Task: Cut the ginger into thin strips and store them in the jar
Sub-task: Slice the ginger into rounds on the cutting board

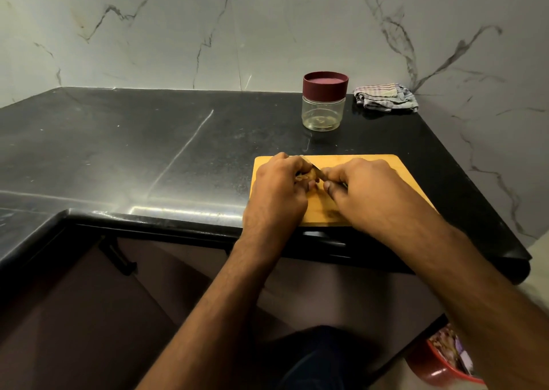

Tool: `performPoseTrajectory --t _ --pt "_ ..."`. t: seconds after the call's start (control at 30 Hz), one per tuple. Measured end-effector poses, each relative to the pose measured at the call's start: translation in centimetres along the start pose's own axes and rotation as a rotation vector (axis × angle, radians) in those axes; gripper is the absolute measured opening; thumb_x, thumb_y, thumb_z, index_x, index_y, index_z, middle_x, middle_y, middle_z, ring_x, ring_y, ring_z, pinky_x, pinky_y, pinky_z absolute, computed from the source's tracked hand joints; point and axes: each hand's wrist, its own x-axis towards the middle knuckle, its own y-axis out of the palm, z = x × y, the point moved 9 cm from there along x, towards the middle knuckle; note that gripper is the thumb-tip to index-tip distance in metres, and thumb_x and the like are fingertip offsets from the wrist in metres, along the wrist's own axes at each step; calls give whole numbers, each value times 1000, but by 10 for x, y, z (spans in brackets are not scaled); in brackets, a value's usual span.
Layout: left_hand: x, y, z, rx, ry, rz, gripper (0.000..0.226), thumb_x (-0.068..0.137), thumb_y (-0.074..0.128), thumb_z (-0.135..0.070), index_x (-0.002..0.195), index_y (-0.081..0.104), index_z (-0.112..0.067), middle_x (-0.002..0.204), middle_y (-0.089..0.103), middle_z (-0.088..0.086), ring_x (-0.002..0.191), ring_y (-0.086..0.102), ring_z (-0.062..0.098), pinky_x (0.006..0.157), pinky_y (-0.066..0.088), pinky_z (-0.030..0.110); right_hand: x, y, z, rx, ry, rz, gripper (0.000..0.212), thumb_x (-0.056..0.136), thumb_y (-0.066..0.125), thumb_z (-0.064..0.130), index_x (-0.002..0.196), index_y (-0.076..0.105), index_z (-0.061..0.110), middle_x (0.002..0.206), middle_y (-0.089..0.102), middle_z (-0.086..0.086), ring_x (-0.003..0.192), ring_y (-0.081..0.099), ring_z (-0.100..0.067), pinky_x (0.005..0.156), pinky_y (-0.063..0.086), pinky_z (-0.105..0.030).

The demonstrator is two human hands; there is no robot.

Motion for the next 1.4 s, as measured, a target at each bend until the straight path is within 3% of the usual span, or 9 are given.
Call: performPoseTrajectory --t 0.1,0.17,0.3,0.43,0.6,0.7,0.93,1.17,1.4 --pt "-1 0 -1 10 13 -10 14 85 73 -5 89 75 -18 89 64 -4 83 60 10 76 52 29 -11 0 -2 68 10 34 32 99 47 34 130 55 40 112 62 -1 88 54 -15 73 50 -29" --pt "0 0 -1 11 26 -9 14 84 73 -5 89 75 -18 89 65 -4 83 61 9 77 53 28 -12 -1 -4 91 17 39 32 98 48 35 129 56 40 113 62 0 93 55 -16 78 52 -31" --pt "3 -1 2 -13 5 2 12 83 77 -7 93 76 -15 94 68 -4 86 64 8 79 52 21 6 1 -1 33 35 63 26 97 49 34 118 64 36 104 64 1 83 56 -15 68 50 -29" --pt "2 -3 1 -9 -4 -18 13 82 78 -8 94 78 -14 92 68 -5 83 62 5 74 45 8 13 4 5 -8 53 70 24 98 48 33 112 67 34 97 64 0 74 52 -14 52 36 -24" --pt "0 2 2 45 -14 -43 11 85 74 -11 95 76 -14 92 65 -3 84 61 12 76 52 32 -5 8 -6 55 51 67 26 98 47 36 118 64 39 85 57 5 67 49 -11 49 37 -24" --pt "0 2 2 57 -7 -48 12 86 74 -12 98 75 -13 94 66 -2 86 62 14 78 53 36 -8 12 -7 -5 60 80 31 99 43 37 128 55 44 81 47 6 61 38 -8 46 30 -23" --pt "0 5 1 15 -11 -17 13 87 75 -13 100 76 -14 94 65 -6 87 61 9 80 53 31 -17 17 -11 -18 129 111 37 99 45 31 135 48 42 80 45 5 64 41 -11 50 34 -26" --pt "3 3 -4 -5 57 19 13 85 77 -8 97 77 -11 96 68 -2 83 61 6 74 44 7 -12 20 -3 -202 229 333 49 96 55 27 141 39 34 77 36 -4 63 35 -19 58 40 -32" --pt "1 1 -2 17 13 -6 12 86 77 -12 98 77 -13 90 61 -9 78 56 2 68 40 4 -6 12 -2 -159 204 231 36 94 56 26 129 54 29 84 49 -3 69 47 -20 62 45 -35"
